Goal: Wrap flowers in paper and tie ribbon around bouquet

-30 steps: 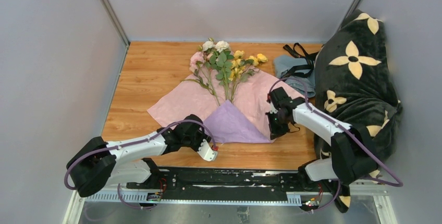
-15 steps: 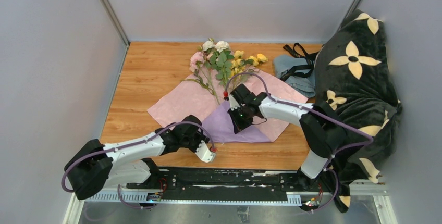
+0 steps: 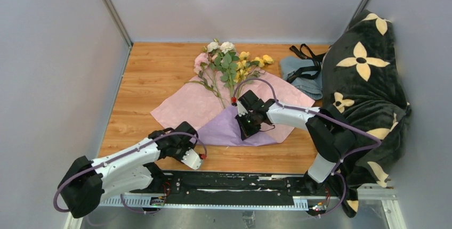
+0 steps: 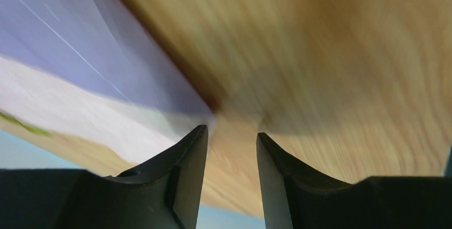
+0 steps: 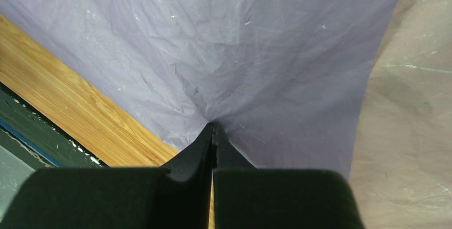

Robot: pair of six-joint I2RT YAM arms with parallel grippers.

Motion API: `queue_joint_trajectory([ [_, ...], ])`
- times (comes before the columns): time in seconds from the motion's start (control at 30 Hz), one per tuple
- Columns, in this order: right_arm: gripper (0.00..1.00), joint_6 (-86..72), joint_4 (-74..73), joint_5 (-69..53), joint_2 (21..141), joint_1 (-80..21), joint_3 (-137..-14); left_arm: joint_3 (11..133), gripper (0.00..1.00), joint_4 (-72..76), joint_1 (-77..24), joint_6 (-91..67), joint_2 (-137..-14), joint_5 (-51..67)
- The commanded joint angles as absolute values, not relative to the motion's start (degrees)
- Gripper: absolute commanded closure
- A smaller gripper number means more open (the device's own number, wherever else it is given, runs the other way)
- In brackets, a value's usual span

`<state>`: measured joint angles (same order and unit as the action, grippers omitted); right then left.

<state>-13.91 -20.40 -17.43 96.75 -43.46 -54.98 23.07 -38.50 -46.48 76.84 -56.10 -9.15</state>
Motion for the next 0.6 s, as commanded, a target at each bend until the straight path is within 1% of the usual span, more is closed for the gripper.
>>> queue_joint_trajectory([
  [0.0, 1.0, -13.55, -21.89, -12.96, 96.73, -43.42, -52.49, 29.3, 0.53, -53.01, -38.95, 71.53, -53.69, -18.23],
  [0.07, 1.0, -13.45, -21.66, -12.83, 96.07, -43.36, -52.73, 36.75, 0.51, -57.43, -35.44, 65.4, -53.5, -15.3],
  [0.17, 1.0, -14.23, -19.98, -13.32, 95.4, -43.37, -52.41, 50.01, 0.48, -61.46, -34.6, 49.64, -56.42, -7.23],
  [0.23, 1.0, -15.08, -18.79, -13.93, 95.72, -43.44, -52.51, 57.77, 0.47, -61.82, -34.56, 39.81, -60.08, 1.01],
  [0.3, 1.0, -16.69, -18.11, -14.14, 96.32, -43.42, -52.93, 63.69, 0.47, -60.44, -34.67, 33.64, -65.29, 12.69],
  [0.37, 1.0, -18.35, -17.35, -14.23, 96.88, -43.41, -53.15, 65.42, 0.52, -55.21, -34.72, 28.17, -70.08, 24.51],
  [0.4, 1.0, -19.47, -16.98, -14.17, 96.93, -43.37, -53.17, 65.06, 0.54, -51.28, -34.95, 24.91, -72.29, 26.87],
  [0.43, 1.0, -20.64, -16.68, -14.09, 96.94, -43.37, -53.17, 63.86, 0.57, -45.5, -35.19, 19.79, -74.14, 28.47],
  [0.5, 1.0, -23.37, -15.74, -14.36, 96.75, -43.42, -53.32, 59.68, 0.57, -33.23, -35.26, 10.45, -76.65, 28.77],
  [0.57, 1.0, -26.73, -13.41, -14.84, 96.23, -43.36, -53.16, 54.01, 0.58, -20.25, -35.28, 2.62, -77.71, 25.96],
])
